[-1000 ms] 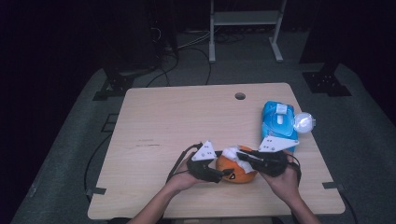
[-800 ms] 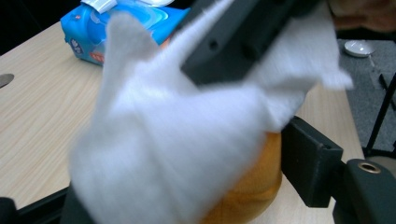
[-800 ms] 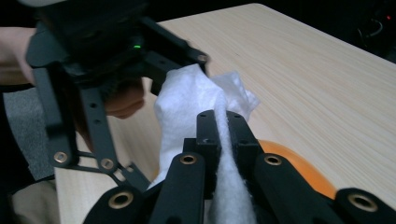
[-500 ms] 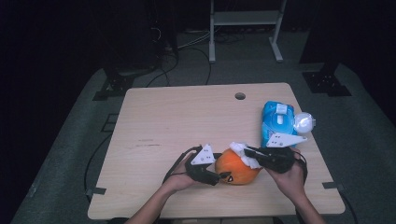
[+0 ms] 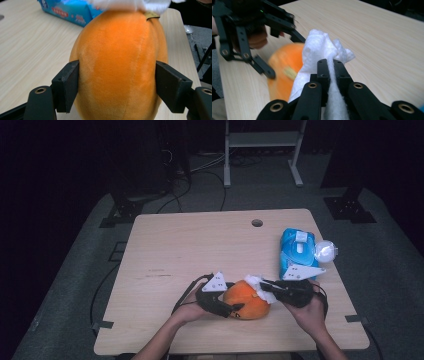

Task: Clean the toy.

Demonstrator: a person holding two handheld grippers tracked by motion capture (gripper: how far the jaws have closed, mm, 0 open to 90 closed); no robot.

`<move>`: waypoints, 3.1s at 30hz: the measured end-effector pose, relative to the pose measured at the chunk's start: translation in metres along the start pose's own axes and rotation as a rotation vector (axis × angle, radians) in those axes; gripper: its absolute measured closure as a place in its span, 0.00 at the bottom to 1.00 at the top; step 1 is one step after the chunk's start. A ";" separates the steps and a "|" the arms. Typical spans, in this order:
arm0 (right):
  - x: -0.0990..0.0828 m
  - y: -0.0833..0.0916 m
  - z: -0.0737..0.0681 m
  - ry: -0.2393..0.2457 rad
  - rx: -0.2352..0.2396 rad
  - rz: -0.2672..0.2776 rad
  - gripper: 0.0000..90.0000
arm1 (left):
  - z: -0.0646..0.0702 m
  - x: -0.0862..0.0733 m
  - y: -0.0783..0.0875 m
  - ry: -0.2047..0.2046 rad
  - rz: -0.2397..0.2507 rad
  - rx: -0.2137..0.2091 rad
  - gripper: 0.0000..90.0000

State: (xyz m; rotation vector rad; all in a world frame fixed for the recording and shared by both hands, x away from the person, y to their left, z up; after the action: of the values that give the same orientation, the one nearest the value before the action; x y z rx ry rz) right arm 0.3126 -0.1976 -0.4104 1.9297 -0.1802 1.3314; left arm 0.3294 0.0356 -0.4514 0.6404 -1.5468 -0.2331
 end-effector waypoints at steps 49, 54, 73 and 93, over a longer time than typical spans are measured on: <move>-0.005 -0.005 0.011 -0.042 0.024 0.002 0.94 | -0.006 0.004 0.002 0.111 0.063 0.025 0.33; 0.004 -0.005 -0.001 -0.019 0.026 0.041 0.94 | 0.007 0.015 -0.004 0.047 0.052 0.015 0.33; -0.005 -0.003 0.011 -0.039 -0.008 -0.014 0.93 | 0.005 0.007 -0.004 0.074 0.029 -0.023 0.32; 0.009 0.002 -0.004 -0.046 0.084 0.000 0.68 | 0.010 0.011 -0.006 0.045 0.009 -0.027 0.30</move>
State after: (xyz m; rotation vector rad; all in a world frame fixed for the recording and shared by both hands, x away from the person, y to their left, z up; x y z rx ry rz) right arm 0.3125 -0.1938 -0.4014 2.0316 -0.1490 1.3135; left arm 0.3217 0.0225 -0.4457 0.6135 -1.5003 -0.2315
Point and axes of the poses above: each handheld gripper's, and its own axes: y roughly backward along the jaws, x roughly out of its top, z roughly to its right, the point moved 3 cm from there along -y, roughly forward along the jaws, and after that the axes turned 7 degrees about -y, right-handed, at the moved point
